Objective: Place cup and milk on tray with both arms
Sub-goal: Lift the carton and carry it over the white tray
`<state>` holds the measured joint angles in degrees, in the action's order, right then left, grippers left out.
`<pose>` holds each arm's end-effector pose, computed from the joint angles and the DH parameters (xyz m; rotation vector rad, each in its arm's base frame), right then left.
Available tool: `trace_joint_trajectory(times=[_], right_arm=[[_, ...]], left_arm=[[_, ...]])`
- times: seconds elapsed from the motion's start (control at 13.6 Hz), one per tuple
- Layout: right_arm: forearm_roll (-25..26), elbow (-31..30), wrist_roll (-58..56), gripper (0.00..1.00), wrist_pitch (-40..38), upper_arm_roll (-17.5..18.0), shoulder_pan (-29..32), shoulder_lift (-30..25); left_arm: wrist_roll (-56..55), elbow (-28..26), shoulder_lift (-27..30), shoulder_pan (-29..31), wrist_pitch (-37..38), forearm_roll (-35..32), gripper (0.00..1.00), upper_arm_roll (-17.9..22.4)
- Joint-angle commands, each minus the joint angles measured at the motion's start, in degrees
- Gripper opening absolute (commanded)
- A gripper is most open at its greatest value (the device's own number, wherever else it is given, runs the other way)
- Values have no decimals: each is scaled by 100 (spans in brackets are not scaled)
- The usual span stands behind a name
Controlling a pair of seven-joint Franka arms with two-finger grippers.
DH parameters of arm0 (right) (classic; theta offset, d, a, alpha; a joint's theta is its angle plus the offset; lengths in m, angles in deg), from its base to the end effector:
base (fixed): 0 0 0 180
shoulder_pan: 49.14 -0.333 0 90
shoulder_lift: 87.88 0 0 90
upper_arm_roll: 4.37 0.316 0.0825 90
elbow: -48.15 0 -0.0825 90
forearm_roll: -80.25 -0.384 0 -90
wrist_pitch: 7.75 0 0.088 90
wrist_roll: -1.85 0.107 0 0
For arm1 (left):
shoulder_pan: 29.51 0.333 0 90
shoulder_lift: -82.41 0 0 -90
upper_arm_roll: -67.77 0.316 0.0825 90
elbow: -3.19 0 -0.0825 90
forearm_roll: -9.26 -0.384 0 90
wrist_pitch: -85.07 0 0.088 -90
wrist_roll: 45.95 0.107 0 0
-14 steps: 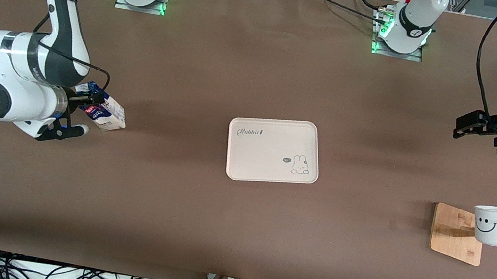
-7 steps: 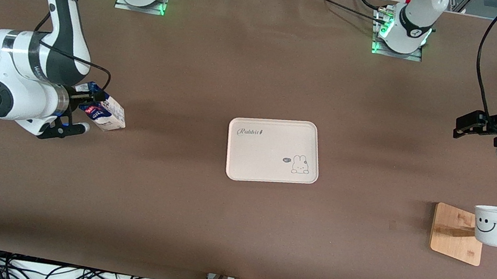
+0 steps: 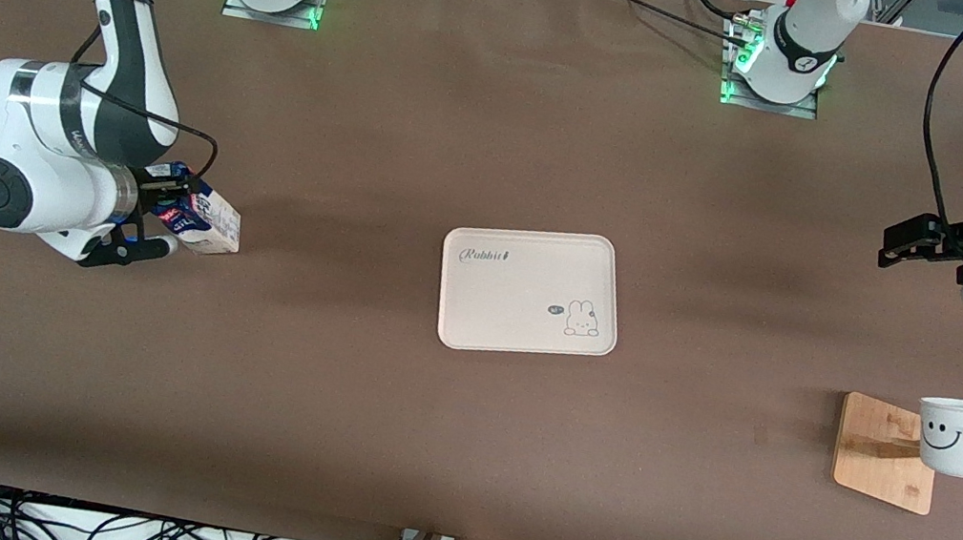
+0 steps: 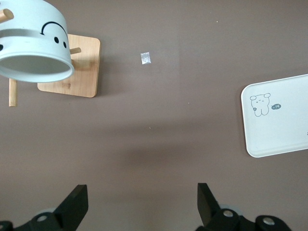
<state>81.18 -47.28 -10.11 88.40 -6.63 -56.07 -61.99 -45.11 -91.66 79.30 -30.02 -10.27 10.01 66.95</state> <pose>0.6152 0.0509 0.3181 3.0273 0.4509 -0.6847 0.5741 -0.0144 0.5617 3.1267 -0.0568 -0.0716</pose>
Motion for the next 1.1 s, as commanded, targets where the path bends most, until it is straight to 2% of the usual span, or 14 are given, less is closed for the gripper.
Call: trace_joint_trajectory(times=[0.0, 0.37, 0.66, 0.74, 0.88, 1.03], right_arm=[[-76, -152, -8, 53, 62, 7, -2, -128], [-164, -3, 97, 50, -52, 94, -28, -215], [-234, 576, 414, 50, -736, 235, -37, -391], [-338, 752, 501, 50, -930, 235, -37, -435], [-855, 1077, 799, 50, -1273, 244, -37, -453], [-1165, 1420, 1159, 50, -1309, 366, -238, -444]], left_arm=[[-41, 117, -49, -1, 60, -127, 100, -23], [-41, 125, -49, -10, 60, -127, 100, -31], [-32, 117, -58, -1, 42, -127, 100, -31], [-15, 108, -58, -1, 42, -136, 100, -31], [-6, 73, -49, -1, 51, -136, 100, -31], [21, 55, -49, 25, 51, -136, 100, -31]])
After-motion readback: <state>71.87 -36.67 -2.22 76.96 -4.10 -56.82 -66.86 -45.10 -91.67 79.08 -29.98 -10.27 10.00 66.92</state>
